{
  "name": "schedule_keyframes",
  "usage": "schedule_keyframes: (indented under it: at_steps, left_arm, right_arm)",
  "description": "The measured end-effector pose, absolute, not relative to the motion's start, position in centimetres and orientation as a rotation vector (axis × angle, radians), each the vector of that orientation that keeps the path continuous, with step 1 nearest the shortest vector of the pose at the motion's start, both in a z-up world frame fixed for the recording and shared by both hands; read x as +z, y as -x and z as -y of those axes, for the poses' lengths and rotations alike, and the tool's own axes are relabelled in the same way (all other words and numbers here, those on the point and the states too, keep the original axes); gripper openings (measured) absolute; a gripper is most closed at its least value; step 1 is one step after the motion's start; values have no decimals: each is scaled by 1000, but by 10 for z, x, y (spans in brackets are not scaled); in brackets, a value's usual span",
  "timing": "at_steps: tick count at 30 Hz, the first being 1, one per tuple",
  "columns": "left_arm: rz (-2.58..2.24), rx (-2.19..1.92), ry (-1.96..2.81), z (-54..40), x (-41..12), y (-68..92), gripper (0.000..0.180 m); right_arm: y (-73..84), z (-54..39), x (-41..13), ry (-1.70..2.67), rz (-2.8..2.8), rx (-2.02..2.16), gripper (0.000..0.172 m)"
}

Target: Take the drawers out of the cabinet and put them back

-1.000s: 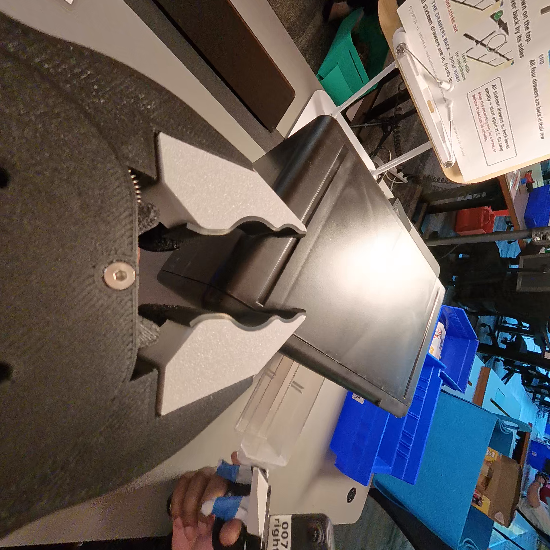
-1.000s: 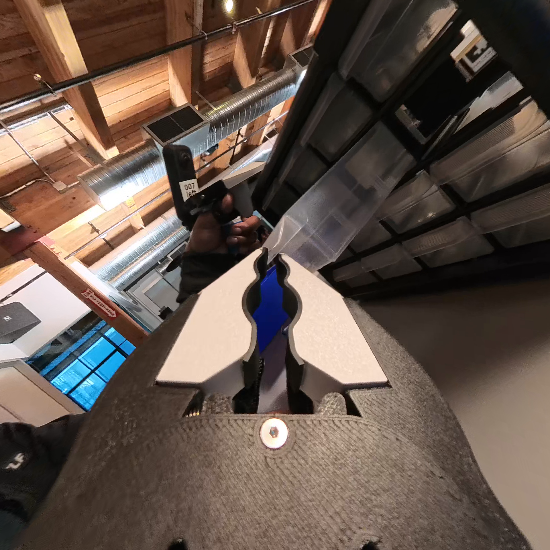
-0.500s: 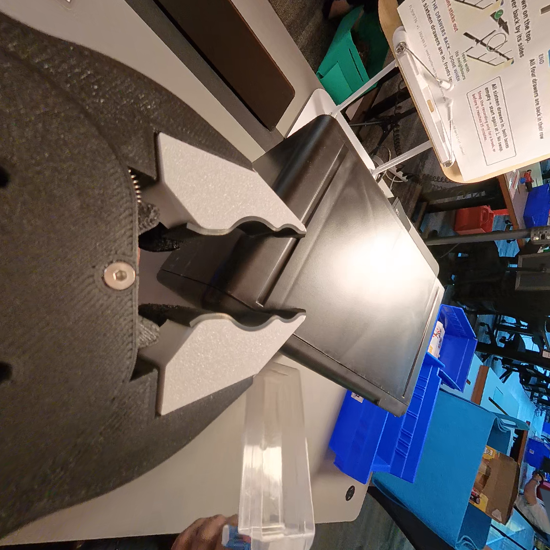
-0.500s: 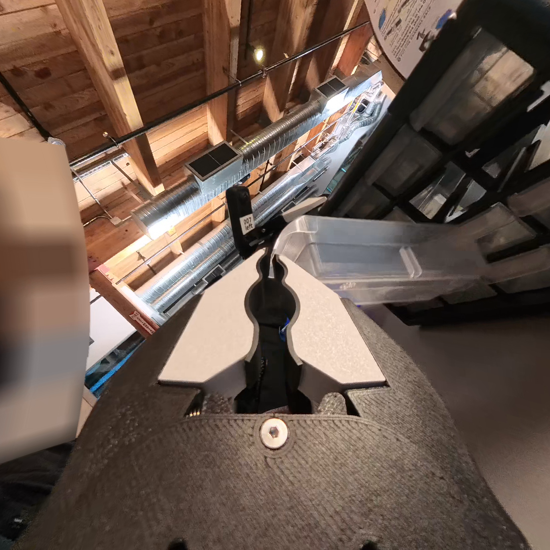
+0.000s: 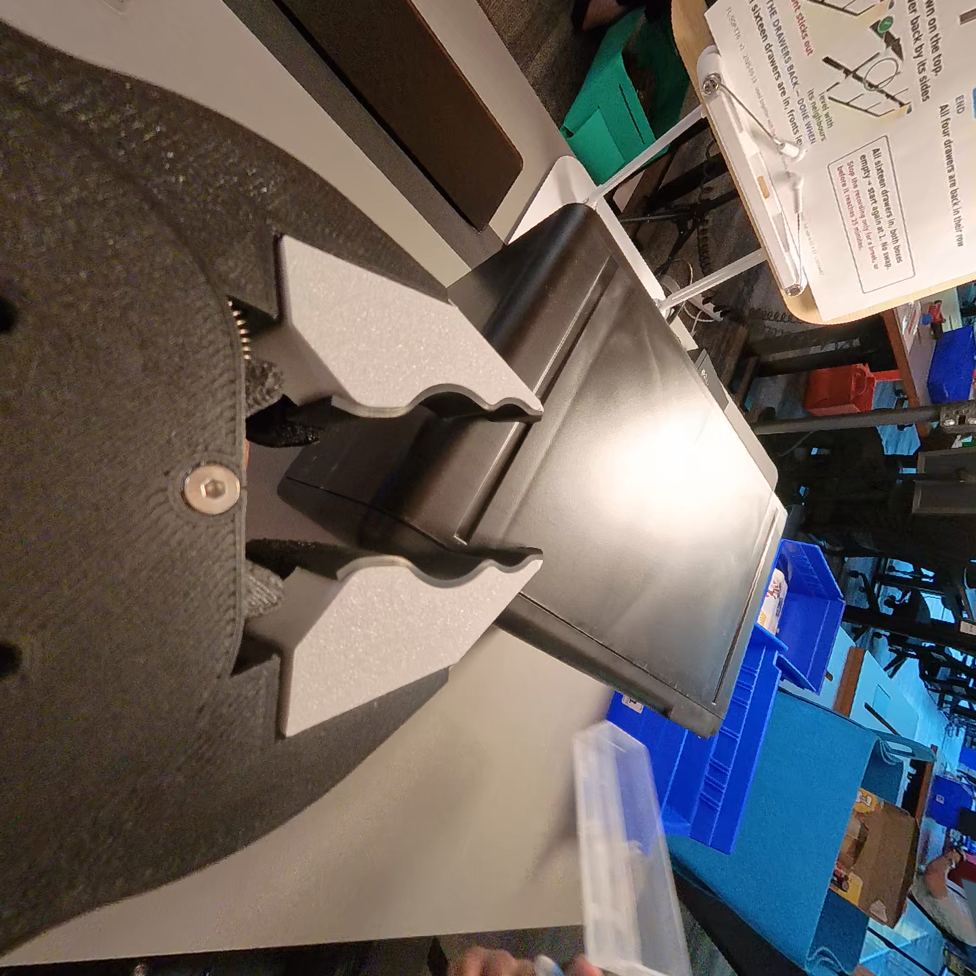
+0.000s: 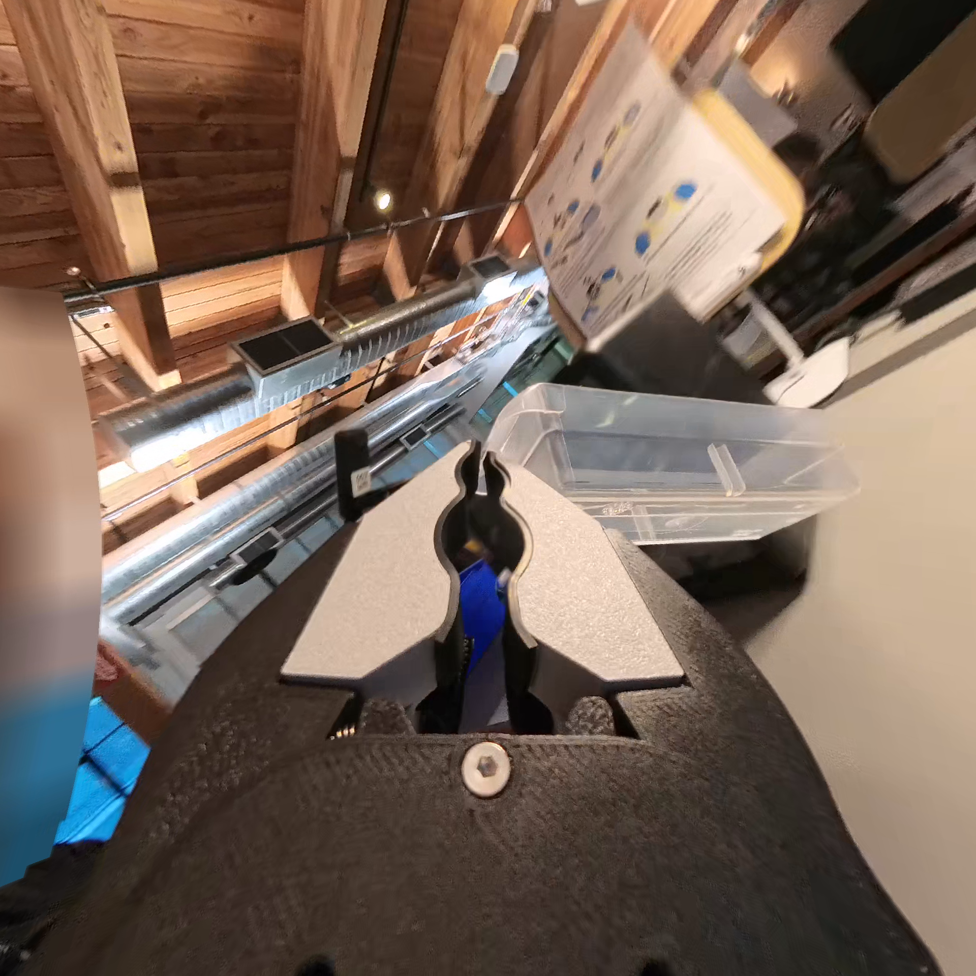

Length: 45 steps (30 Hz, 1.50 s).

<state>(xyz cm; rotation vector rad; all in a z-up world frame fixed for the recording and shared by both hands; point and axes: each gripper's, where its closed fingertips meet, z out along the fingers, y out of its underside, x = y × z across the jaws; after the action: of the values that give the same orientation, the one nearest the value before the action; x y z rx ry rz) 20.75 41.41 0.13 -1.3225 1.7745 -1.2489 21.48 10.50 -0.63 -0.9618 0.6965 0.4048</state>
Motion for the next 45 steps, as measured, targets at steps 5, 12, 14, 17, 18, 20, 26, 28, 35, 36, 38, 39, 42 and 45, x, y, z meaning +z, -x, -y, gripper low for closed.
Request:
schedule_keyframes:
  at_steps: [5, 12, 14, 17, 18, 20, 26, 28, 35, 36, 38, 39, 42, 45]
  left_arm:
    - [-1773, -1249, 1323, -414, 1, -208, 49]
    - [-1772, -1252, 1321, -414, 1, -208, 49]
    - [-1771, -1255, 1321, -414, 1, -207, 49]
    - [-1771, -1259, 1319, -414, 1, -207, 49]
    - [-1771, -1259, 1318, -414, 1, -207, 49]
    - [-1774, -1256, 1317, -414, 1, -207, 49]
    - [-1777, -1247, 1316, -414, 1, -207, 49]
    - [-1777, -1246, 1315, -414, 1, -207, 49]
    - [-1775, -1244, 1315, -414, 1, -208, 49]
    - [-1776, -1243, 1314, -414, 1, -208, 49]
    - [-1777, -1241, 1314, -414, 1, -208, 49]
    - [-1777, -1239, 1314, -414, 1, -208, 49]
    - [-1776, -1234, 1314, -414, 1, -208, 49]
    - [-1774, -1237, 1313, -414, 1, -208, 49]
  right_arm:
    - [-275, -35, 38, 930, -720, 148, 2]
    - [-382, 34, 3, 943, -964, -14, 2]
    - [-406, 42, -22, 929, -1039, 59, 2]
    - [-422, 45, -52, 958, -1111, 94, 3]
    - [-423, 44, -63, 989, -1142, 94, 3]
    - [-421, 45, -76, 997, -1177, 102, 4]
    - [-394, 41, -115, 1271, -1274, 29, 37]
    - [-382, 39, -123, 1415, -1253, -26, 50]
    - [-370, 60, -115, 1814, -1073, -359, 54]
    - [-376, 69, -111, 1871, -1042, -449, 54]
    - [-394, 89, -109, 1979, -1032, -572, 53]
    - [-404, 95, -108, 2013, -1036, -596, 53]
    - [-428, 103, -112, 2161, -997, -626, 49]
    - [-455, 112, -121, 2405, -794, -845, 47]
